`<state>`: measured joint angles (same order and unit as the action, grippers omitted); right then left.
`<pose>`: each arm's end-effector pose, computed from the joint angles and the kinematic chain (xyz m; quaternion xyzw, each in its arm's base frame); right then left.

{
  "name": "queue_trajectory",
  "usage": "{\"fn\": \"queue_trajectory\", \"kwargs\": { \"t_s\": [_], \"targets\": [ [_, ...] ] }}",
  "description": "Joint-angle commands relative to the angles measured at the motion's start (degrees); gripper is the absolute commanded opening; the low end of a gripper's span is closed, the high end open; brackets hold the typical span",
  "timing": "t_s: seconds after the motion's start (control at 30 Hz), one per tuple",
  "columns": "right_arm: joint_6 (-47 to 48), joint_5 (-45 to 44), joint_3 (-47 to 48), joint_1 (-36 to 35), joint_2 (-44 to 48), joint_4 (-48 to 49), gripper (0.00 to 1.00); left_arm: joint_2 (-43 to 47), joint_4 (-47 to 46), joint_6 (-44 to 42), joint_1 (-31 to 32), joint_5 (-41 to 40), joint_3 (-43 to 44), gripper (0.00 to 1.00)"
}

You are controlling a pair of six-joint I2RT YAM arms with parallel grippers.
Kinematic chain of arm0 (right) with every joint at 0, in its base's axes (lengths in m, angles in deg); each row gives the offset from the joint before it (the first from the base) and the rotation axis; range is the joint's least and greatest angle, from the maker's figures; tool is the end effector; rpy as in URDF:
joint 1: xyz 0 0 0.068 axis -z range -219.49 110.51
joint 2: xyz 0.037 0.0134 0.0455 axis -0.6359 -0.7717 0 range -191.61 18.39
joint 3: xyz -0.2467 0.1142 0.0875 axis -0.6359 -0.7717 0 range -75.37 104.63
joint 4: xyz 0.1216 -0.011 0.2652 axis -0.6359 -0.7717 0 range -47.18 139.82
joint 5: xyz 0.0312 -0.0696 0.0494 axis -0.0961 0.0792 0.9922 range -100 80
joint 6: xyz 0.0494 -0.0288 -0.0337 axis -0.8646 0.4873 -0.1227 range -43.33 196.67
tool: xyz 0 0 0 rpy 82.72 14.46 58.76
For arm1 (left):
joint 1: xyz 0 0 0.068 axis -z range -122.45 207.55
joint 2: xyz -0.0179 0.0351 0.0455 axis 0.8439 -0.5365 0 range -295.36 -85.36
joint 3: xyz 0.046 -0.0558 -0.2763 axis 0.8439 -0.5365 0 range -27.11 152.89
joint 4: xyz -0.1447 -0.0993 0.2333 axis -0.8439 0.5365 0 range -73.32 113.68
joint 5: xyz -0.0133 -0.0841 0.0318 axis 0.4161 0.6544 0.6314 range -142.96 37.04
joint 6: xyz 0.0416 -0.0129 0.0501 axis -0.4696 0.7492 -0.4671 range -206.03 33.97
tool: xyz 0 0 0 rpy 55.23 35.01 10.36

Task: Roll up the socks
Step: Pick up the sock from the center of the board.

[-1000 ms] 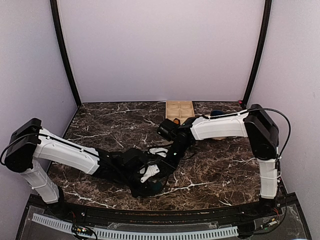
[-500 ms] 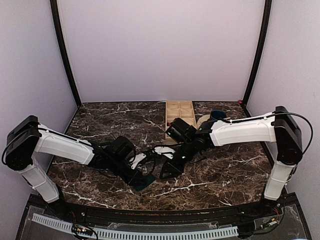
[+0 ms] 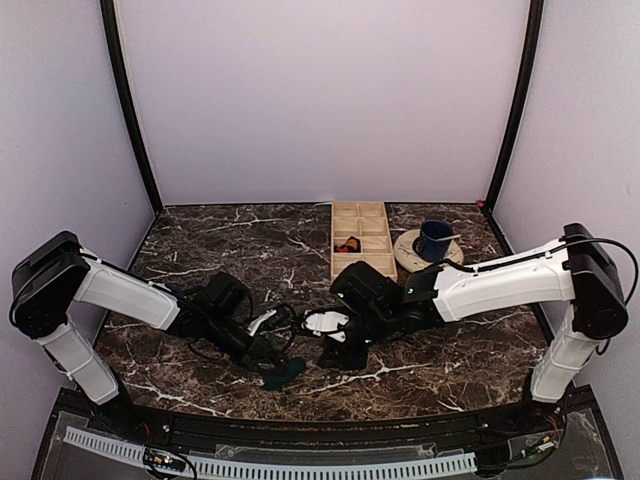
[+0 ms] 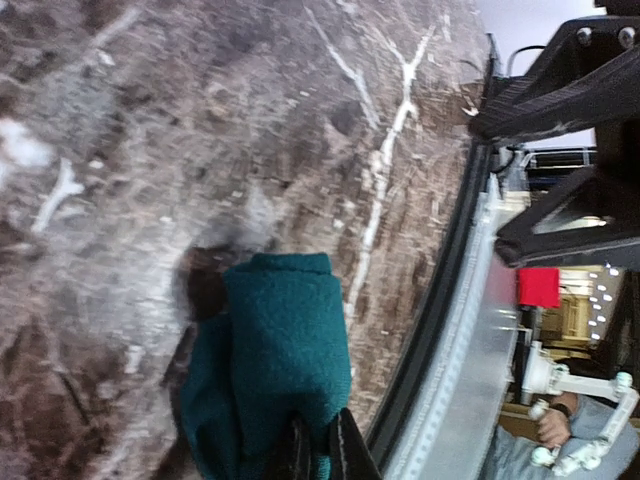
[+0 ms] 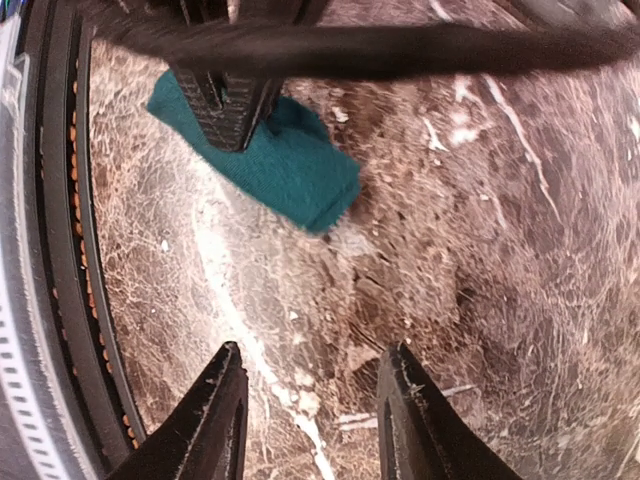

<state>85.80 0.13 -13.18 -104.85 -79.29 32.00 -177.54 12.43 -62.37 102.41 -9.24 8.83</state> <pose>0.1553 0.3610 0.1752 -0.5943 0.7358 0.2217 0.2370 0.1895 -0.2398 0.1051 0.2806 0.8402 -0.4611 0.0517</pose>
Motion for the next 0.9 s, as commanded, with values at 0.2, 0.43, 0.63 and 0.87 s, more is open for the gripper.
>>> {"fn": "queue_trajectory", "kwargs": {
  "t_s": [0.2, 0.43, 0.63, 0.87],
  "targets": [
    [10.18, -12.54, -4.58, -7.44, 3.51, 10.15, 0.42, -4.77, -8.23, 5.89, -0.65, 11.67, -2.62, 0.0],
    [13.61, -13.97, -3.2, -12.14, 0.92, 11.29, 0.43, -5.54, -5.68, 4.79, -0.65, 10.09, -3.29, 0.0],
    [15.86, -15.36, -0.94, -14.45, -3.55, 11.34, 0.44, -5.47, -2.46, 3.55, -0.63, 7.84, -3.74, 0.0],
    [18.05, -16.42, 0.3, -15.38, -6.66, 13.23, 0.46, -6.28, -1.08, 2.73, -0.65, 6.77, -4.53, 0.0]
  ]
}}
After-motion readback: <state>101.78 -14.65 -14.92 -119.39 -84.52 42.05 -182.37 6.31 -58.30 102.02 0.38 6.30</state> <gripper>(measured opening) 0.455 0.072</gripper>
